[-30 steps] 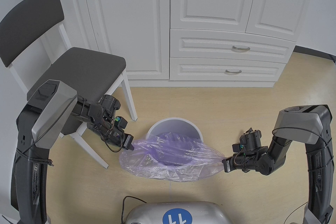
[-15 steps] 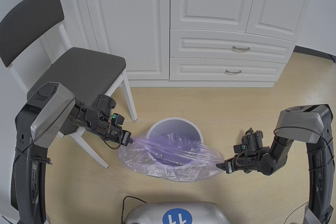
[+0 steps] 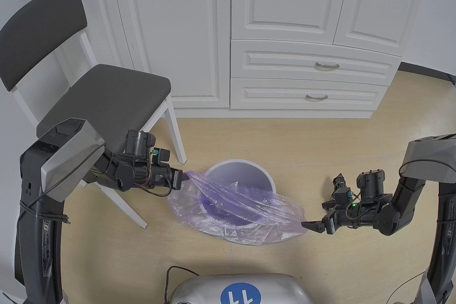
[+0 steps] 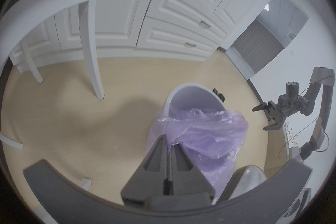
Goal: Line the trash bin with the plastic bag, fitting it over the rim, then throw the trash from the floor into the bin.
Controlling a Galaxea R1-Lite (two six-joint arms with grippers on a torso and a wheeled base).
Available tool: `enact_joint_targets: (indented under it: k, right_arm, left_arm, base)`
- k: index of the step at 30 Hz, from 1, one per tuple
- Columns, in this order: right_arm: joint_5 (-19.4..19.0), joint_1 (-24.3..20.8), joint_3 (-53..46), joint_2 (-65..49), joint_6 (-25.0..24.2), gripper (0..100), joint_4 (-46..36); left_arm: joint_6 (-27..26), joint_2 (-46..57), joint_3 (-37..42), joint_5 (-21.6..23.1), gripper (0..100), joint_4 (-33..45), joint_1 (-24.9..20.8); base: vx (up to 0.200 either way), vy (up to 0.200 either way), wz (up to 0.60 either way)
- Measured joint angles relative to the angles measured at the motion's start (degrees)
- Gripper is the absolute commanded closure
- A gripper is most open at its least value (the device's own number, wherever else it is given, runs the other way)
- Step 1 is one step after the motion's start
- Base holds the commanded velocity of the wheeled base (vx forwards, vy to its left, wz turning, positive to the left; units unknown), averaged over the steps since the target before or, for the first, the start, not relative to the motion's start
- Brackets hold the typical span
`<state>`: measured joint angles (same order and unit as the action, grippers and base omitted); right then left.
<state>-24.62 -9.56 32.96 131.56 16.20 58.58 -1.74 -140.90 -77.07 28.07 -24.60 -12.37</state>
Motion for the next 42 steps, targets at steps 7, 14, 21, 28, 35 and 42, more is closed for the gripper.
enact_joint_targets:
  k: [7, 14, 21, 28, 35, 42]
  right_arm:
    - [10.5, -5.9, -3.9, -3.6, -3.8, 0, 9.4]
    - [26.3, -18.9, -1.6, -4.3, -10.5, 0, 12.3]
    - [28.9, -24.3, 11.5, -4.2, -10.5, 0, -4.9]
    - [29.7, -26.2, 27.5, -2.0, -6.3, 0, -20.7]
    - [30.8, -26.8, 38.9, 2.4, -2.9, 0, -32.7]
    - [31.7, -25.9, 44.2, 7.0, -1.9, 0, -35.4]
  left_arm:
    - [2.7, 0.0, 4.3, 1.4, 100, -10.9, -0.2]
    - [3.9, -0.2, 5.7, 1.8, 100, -12.8, -0.3]
    - [4.2, -0.4, 6.1, 2.0, 100, -13.4, -0.3]
    - [5.0, -0.6, 6.2, 2.2, 0, -13.6, -0.3]
    - [5.2, -0.9, 6.3, 2.2, 0, -13.7, -0.3]
    - [5.2, -1.0, 6.3, 2.2, 0, -13.8, -0.3]
  base:
    - [0.000, 0.000, 0.00]
    - [0.000, 0.000, 0.00]
    - [0.000, 0.000, 0.00]
    - [0.000, 0.000, 0.00]
    - [0.000, 0.000, 0.00]
    - [0.000, 0.000, 0.00]
